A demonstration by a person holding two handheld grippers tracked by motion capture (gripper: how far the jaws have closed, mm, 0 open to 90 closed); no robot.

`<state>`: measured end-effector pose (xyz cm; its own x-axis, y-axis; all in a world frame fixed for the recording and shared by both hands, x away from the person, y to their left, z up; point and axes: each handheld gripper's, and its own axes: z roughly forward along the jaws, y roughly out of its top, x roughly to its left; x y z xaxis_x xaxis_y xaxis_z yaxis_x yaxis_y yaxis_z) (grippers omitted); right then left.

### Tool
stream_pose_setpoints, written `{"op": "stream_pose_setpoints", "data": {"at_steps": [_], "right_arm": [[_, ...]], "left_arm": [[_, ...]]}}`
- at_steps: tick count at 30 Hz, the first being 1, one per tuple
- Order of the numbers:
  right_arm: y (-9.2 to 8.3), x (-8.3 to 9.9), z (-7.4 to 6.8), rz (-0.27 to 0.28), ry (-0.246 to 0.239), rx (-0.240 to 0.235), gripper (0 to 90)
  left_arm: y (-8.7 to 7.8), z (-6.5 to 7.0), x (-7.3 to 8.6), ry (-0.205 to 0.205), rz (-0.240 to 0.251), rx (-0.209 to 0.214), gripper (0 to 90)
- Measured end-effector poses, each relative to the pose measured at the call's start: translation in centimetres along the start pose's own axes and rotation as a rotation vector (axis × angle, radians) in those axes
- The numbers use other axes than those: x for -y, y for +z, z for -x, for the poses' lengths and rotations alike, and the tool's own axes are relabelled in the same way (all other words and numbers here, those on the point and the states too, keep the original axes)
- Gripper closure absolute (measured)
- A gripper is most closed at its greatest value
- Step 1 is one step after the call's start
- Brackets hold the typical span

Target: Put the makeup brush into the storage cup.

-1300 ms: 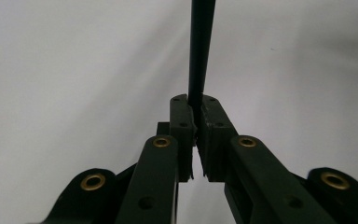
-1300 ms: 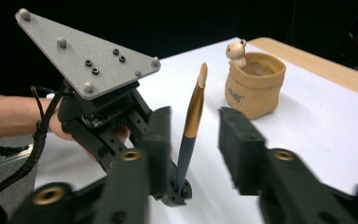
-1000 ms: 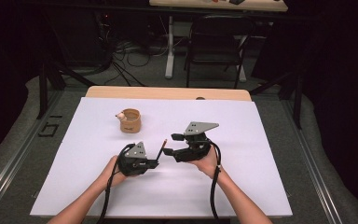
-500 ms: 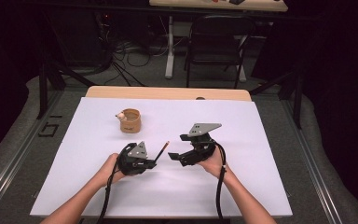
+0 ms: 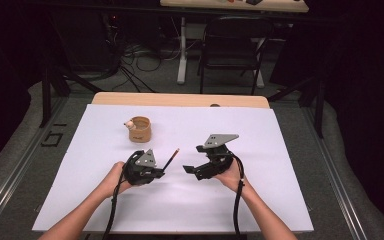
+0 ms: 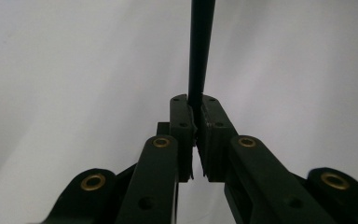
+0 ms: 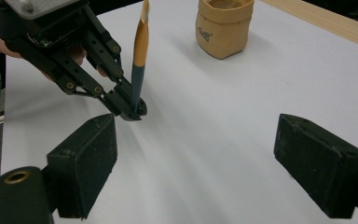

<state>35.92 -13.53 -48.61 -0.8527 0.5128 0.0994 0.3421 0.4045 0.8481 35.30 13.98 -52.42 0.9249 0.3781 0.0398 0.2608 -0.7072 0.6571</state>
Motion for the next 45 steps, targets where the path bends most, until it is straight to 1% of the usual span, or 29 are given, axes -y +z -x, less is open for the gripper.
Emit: {"op": "stream_pose_setpoints", "data": {"at_steps": [3, 4, 5, 9, 13, 21, 31, 36, 40, 43, 45], "right_arm": [[0.0, 0.1, 0.0, 0.005, 0.005, 0.003, 12.5], [0.0, 0.2, 0.0, 0.005, 0.007, 0.007, 12.5], [0.0, 0.2, 0.1, -0.007, 0.002, 0.004, 12.5], [-0.1, 0.4, 0.1, -0.005, 0.005, 0.013, 12.7], [-0.2, 0.6, 0.2, -0.008, 0.014, 0.014, 12.6], [-0.2, 0.7, 0.2, -0.010, 0.012, 0.023, 12.6], [-0.2, 0.8, 0.2, -0.010, 0.015, 0.029, 13.3], [-0.2, 0.7, 0.2, -0.005, 0.021, 0.029, 13.3], [0.1, 0.3, 0.0, 0.018, 0.036, 0.021, 13.3], [0.6, -0.7, -0.5, 0.059, 0.022, 0.018, 15.2], [1.1, -1.5, -1.0, 0.087, 0.009, 0.024, 19.8]], "left_arm": [[-0.2, -0.3, 0.2, -0.020, 0.019, -0.010, 85.3], [-0.3, -0.4, 0.3, -0.027, 0.025, -0.016, 85.3], [-0.4, -0.6, 0.4, -0.035, 0.034, -0.021, 85.3], [-0.7, -1.1, 0.7, -0.065, 0.054, -0.033, 85.3], [-1.1, -1.5, 1.0, -0.085, 0.072, -0.050, 85.3], [-1.7, -2.3, 1.3, -0.130, 0.113, -0.091, 85.3], [-2.3, -3.1, 1.7, -0.176, 0.161, -0.129, 85.3], [-2.5, -3.3, 1.9, -0.186, 0.180, -0.143, 85.3], [-2.5, -3.4, 1.9, -0.196, 0.200, -0.149, 85.2], [-2.2, -3.2, 1.7, -0.198, 0.200, -0.140, 85.2], [-1.9, -3.0, 1.5, -0.196, 0.201, -0.136, 85.2]]}}
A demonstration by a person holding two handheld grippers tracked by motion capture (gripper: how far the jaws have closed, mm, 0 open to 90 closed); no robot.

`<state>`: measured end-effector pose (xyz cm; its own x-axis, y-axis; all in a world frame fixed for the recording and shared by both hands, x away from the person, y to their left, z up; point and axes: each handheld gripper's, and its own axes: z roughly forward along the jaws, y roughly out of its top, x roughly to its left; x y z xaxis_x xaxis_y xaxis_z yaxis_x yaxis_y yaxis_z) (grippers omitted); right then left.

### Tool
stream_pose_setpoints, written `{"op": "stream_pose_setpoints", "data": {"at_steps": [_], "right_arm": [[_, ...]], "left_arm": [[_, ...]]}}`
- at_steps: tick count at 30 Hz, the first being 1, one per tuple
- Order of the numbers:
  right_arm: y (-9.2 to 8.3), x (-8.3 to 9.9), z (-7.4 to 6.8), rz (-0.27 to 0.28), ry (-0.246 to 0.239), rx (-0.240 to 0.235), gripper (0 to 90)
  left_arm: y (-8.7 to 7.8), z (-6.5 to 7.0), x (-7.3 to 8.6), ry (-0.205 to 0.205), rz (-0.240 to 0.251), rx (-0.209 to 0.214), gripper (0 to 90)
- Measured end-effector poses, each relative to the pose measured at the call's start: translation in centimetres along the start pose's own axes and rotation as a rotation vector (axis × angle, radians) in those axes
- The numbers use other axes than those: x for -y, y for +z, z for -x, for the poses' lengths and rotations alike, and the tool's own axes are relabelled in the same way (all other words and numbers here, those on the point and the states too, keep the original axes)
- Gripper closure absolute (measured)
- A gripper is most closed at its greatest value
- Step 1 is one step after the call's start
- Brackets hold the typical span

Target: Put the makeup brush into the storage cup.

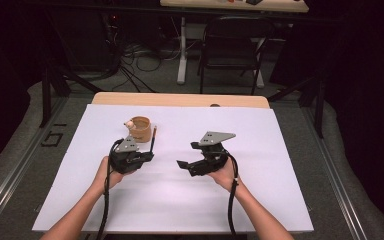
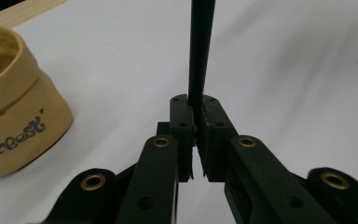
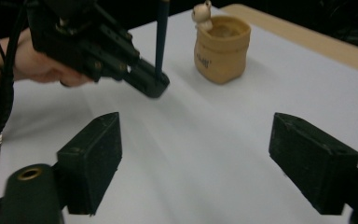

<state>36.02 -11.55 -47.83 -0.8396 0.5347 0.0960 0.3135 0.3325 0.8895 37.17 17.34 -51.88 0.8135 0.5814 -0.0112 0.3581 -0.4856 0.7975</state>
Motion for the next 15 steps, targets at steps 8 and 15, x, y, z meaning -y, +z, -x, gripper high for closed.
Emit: {"op": "stream_pose_setpoints", "data": {"at_steps": [8, 15], "right_arm": [[2.4, -2.1, -0.6, 0.075, 0.016, 0.051, 52.5], [3.6, -3.4, -0.7, 0.108, 0.016, 0.033, 62.7]], "left_arm": [[1.0, 0.8, -0.1, 0.007, -0.005, 0.019, 85.2], [1.5, 1.2, -0.1, 0.013, -0.009, 0.029, 85.2]]}}
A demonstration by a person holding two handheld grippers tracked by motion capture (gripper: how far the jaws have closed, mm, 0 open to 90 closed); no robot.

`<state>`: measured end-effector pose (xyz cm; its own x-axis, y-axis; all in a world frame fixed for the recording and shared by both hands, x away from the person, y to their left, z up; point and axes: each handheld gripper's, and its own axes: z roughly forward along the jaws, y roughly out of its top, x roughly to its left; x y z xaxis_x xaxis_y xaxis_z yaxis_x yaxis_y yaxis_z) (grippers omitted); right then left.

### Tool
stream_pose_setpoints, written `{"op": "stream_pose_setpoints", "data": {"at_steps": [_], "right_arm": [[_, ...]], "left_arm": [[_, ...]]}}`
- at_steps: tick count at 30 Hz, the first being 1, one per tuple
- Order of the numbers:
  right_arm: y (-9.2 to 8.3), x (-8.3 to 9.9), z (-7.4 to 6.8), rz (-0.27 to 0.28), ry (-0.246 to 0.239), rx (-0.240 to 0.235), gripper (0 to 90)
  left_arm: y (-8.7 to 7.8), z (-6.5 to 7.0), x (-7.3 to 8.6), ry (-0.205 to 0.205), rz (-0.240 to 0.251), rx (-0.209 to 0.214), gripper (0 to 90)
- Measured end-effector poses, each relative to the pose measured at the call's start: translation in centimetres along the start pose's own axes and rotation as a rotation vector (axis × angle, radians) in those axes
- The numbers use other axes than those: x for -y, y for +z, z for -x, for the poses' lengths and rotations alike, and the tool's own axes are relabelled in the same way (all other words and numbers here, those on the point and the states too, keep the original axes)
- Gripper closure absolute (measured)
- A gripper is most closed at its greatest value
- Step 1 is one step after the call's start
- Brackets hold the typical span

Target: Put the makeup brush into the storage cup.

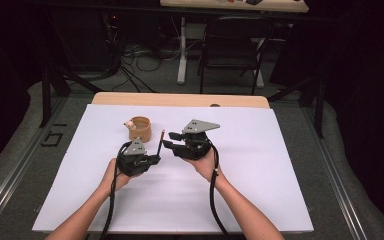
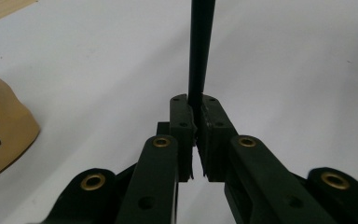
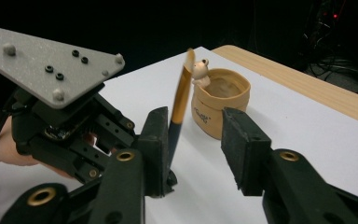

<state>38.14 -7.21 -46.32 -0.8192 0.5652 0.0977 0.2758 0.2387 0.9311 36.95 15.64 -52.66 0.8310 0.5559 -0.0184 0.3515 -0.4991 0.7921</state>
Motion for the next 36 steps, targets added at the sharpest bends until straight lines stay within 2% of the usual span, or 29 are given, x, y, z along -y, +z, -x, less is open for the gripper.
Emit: {"op": "stream_pose_setpoints", "data": {"at_steps": [4, 9, 16, 19, 20, 22, 26, 29, 32, 36], "right_arm": [[0.4, -0.3, -0.2, -0.004, -0.005, -0.005, 67.0], [0.7, -0.4, -0.2, 0.009, -0.007, 0.001, 77.9], [0.8, -0.6, -0.6, 0.009, -0.017, -0.039, 83.2], [0.8, -0.7, -0.9, 0.005, -0.031, -0.047, 84.2], [0.8, -0.7, -1.0, 0.005, -0.041, -0.043, 84.2], [0.8, -0.8, -1.1, -0.005, -0.052, -0.038, 84.2], [0.8, -0.8, -1.2, -0.014, -0.060, -0.039, 84.2], [0.8, -0.9, -1.4, -0.018, -0.064, -0.039, 84.2], [0.8, -0.9, -1.5, -0.023, -0.072, -0.040, 84.2], [0.8, -0.9, -1.6, -0.028, -0.076, -0.039, 84.2]], "left_arm": [[0.1, 0.2, 0.0, 0.007, -0.003, 0.003, 85.2], [0.2, 0.1, 0.0, 0.005, -0.004, 0.008, 85.2], [0.5, 0.4, -0.1, 0.009, -0.010, 0.012, 84.8], [0.5, 0.3, -0.2, 0.000, 0.005, 0.015, 83.3], [0.4, 0.3, -0.3, -0.007, 0.014, 0.016, 80.2], [0.0, 0.2, -0.5, -0.005, 0.027, 0.007, 65.1], [-0.7, 0.6, -1.2, -0.001, 0.094, -0.005, 57.0], [-1.1, 0.9, -1.8, 0.014, 0.135, -0.011, 58.5], [-1.4, 1.2, -2.2, 0.021, 0.172, -0.017, 66.3], [-1.5, 1.2, -2.3, 0.022, 0.186, -0.014, 74.9]]}}
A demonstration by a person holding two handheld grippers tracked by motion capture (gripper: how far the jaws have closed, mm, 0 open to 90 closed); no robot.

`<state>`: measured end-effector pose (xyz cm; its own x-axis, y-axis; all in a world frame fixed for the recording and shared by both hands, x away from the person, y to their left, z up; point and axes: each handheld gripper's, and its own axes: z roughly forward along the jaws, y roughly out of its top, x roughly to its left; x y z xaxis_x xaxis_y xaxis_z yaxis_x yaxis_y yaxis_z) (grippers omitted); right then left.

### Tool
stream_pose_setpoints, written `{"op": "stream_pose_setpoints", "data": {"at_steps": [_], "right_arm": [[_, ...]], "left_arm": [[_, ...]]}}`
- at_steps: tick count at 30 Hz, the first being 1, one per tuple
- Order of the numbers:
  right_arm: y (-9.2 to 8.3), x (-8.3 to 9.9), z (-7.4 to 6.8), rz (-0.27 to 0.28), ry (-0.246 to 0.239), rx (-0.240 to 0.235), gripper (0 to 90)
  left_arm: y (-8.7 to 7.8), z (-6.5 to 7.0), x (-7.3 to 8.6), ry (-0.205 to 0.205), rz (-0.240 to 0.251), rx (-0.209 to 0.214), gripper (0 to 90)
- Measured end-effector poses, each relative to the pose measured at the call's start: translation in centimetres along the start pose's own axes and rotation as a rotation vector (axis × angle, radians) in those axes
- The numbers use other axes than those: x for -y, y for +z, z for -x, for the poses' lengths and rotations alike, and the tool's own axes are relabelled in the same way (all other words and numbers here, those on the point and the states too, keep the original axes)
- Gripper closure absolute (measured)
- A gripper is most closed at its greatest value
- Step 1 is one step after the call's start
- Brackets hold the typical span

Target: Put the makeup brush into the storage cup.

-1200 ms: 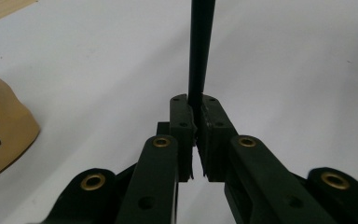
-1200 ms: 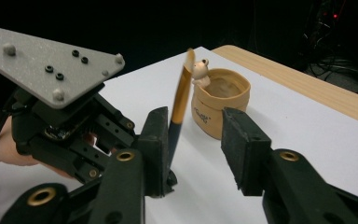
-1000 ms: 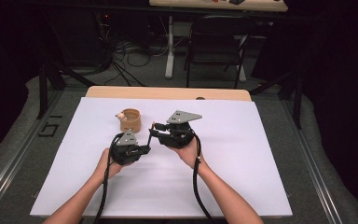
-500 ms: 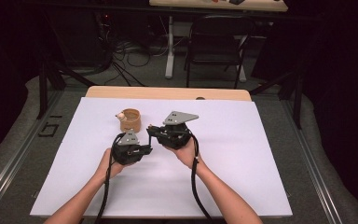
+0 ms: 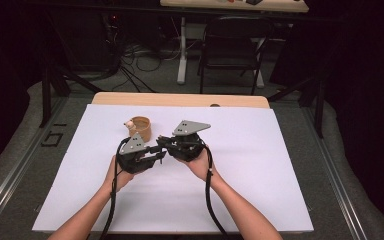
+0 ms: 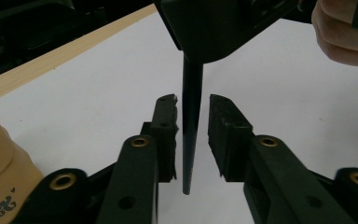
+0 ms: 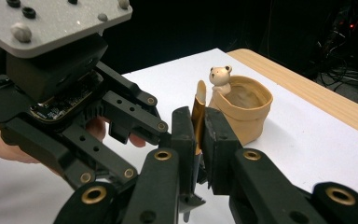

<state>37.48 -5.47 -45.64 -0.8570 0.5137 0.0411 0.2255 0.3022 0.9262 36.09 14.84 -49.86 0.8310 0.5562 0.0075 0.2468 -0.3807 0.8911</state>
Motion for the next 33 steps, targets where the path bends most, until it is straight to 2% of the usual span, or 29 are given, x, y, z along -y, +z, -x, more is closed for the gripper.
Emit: {"op": "stream_pose_setpoints", "data": {"at_steps": [4, 10, 16, 21, 25, 33], "right_arm": [[0.0, 0.1, 0.0, -0.003, 0.000, -0.002, 84.2], [0.1, 0.1, 0.1, -0.001, -0.002, -0.005, 83.3], [-0.3, 0.2, 0.4, -0.005, 0.019, -0.005, 53.3], [-1.0, 0.7, 0.8, -0.011, 0.032, -0.002, 38.7], [-1.5, 1.3, 1.0, -0.020, 0.042, 0.005, 31.1], [-3.1, 2.7, 1.6, -0.040, 0.065, 0.021, 23.4]], "left_arm": [[0.0, -0.1, 0.0, 0.003, 0.004, -0.004, 81.7], [-0.1, -0.3, 0.1, 0.006, 0.007, -0.002, 82.8], [-0.3, -0.6, 0.1, 0.002, 0.006, -0.023, 82.9], [-0.6, -1.1, 0.2, -0.006, 0.003, -0.042, 82.9], [-0.8, -1.3, 0.2, -0.005, -0.001, -0.057, 82.9], [-1.4, -2.0, 0.0, -0.008, 0.003, -0.084, 82.9]]}}
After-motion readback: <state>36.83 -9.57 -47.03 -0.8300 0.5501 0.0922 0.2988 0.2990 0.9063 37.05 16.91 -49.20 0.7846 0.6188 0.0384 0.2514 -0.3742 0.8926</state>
